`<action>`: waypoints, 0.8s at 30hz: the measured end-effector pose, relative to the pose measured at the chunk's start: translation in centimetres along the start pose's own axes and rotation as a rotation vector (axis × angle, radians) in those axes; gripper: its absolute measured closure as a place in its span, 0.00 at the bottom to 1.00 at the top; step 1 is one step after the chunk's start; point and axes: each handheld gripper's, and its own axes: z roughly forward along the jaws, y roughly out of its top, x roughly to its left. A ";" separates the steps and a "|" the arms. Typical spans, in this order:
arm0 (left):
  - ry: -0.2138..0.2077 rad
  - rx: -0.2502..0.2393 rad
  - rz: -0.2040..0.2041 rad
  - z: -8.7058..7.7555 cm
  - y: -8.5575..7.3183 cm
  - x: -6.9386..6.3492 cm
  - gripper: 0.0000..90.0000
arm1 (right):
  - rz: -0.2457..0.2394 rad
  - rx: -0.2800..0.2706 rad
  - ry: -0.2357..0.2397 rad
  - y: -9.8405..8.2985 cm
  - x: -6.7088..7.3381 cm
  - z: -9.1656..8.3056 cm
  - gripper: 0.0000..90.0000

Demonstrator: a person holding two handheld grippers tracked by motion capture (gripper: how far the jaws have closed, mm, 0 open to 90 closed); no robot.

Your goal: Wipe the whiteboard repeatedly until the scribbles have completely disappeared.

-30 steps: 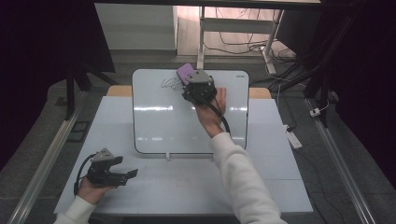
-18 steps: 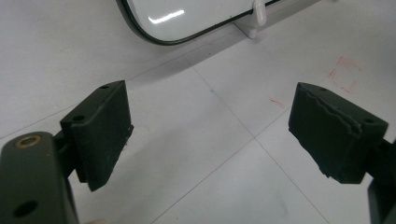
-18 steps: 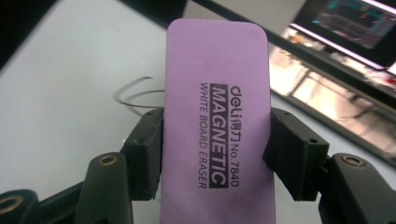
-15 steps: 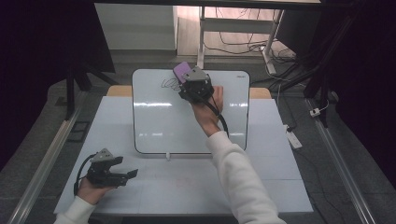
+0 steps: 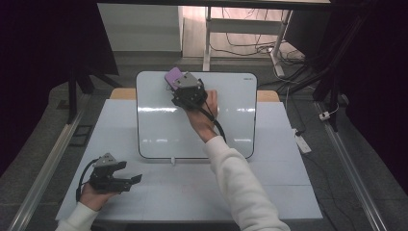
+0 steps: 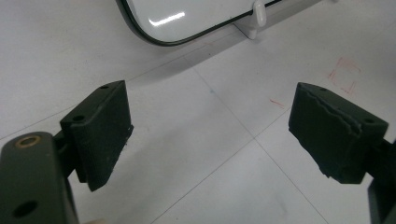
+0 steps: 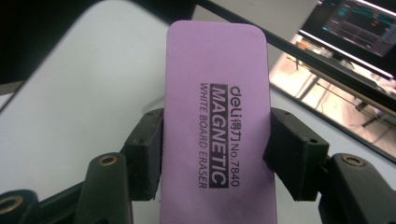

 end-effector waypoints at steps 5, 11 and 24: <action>-0.001 -0.002 0.002 0.0 0.0 0.0 0.16 | 0.008 0.010 -0.006 0.1 -0.5 -0.4 0.45; -0.001 -0.003 0.004 -0.1 0.1 -0.1 0.16 | 0.090 0.008 -0.086 -0.3 -3.4 -1.2 0.45; -0.002 -0.002 -0.001 0.0 0.0 0.0 0.16 | -0.027 -0.011 0.091 1.2 3.1 1.8 0.45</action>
